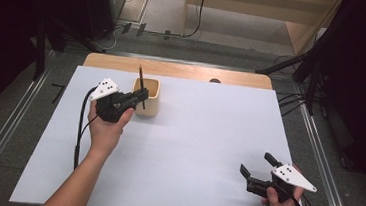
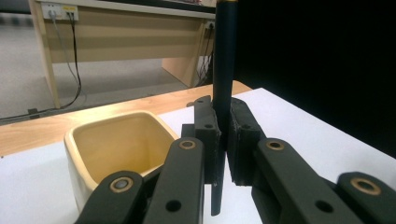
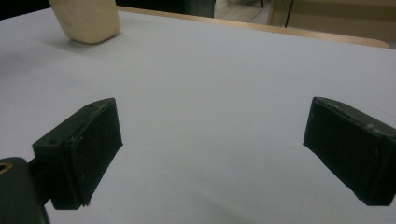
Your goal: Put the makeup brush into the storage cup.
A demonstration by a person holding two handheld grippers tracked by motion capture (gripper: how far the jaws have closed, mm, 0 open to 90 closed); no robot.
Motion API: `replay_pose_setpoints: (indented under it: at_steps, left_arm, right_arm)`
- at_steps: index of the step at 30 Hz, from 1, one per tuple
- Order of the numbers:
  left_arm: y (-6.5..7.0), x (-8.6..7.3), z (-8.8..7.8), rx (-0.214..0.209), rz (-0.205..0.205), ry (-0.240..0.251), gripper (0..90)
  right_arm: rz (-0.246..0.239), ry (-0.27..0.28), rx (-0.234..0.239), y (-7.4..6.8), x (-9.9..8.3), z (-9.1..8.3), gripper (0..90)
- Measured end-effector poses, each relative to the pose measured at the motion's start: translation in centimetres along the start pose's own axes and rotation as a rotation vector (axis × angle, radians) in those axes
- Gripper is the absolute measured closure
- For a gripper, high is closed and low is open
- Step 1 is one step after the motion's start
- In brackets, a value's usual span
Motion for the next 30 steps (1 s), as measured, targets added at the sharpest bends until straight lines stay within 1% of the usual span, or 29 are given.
replay_pose_setpoints:
  at_steps: [2,7,10,13,18,22,25,27,30]
  left_arm:
    - [-0.3,0.2,0.3,0.004,-0.007,0.008,85.0]
    - [-1.1,0.6,0.8,0.02,-0.01,0.018,85.0]
    - [-1.5,0.7,1.2,0.03,0.002,0.02,85.0]
    - [-1.8,0.8,1.5,0.039,-0.002,0.027,85.0]
    - [-2.4,1.1,2.0,0.061,-0.004,0.035,85.0]
    - [-3.0,1.0,2.3,0.08,-0.01,0.04,84.9]
    - [-3.5,0.9,2.6,0.091,-0.014,0.033,84.9]
    - [-3.8,0.8,2.9,0.096,-0.027,0.031,84.9]
    - [-4.2,0.6,3.4,0.104,-0.033,0.028,84.9]
  right_arm:
    - [0.001,0.0,0.002,0.0,0.0,0.0,4.5]
    - [-0.001,-0.005,0.002,-0.1,-0.1,0.1,4.5]
    - [-0.005,-0.007,0.007,-0.2,-0.1,0.2,4.5]
    - [0.001,-0.009,0.005,-0.2,-0.2,0.2,4.5]
    - [-0.002,-0.01,0.004,-0.2,-0.2,0.2,4.5]
    - [-0.003,-0.011,0.002,-0.2,-0.2,0.2,4.6]
    - [-0.003,-0.011,0.001,-0.2,-0.2,0.2,4.8]
    - [-0.003,-0.012,-0.003,-0.2,-0.2,0.2,5.0]
    - [-0.003,-0.015,-0.007,-0.2,-0.3,0.3,5.3]
Point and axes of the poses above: each handheld gripper's, and its own axes: z roughly forward along the jaws, x roughly out of its top, y roughly to its right, the point moved 6 cm from there along z, roughly forward along the jaws, and after that the axes turned 9 degrees about z, right-handed, at the moved point
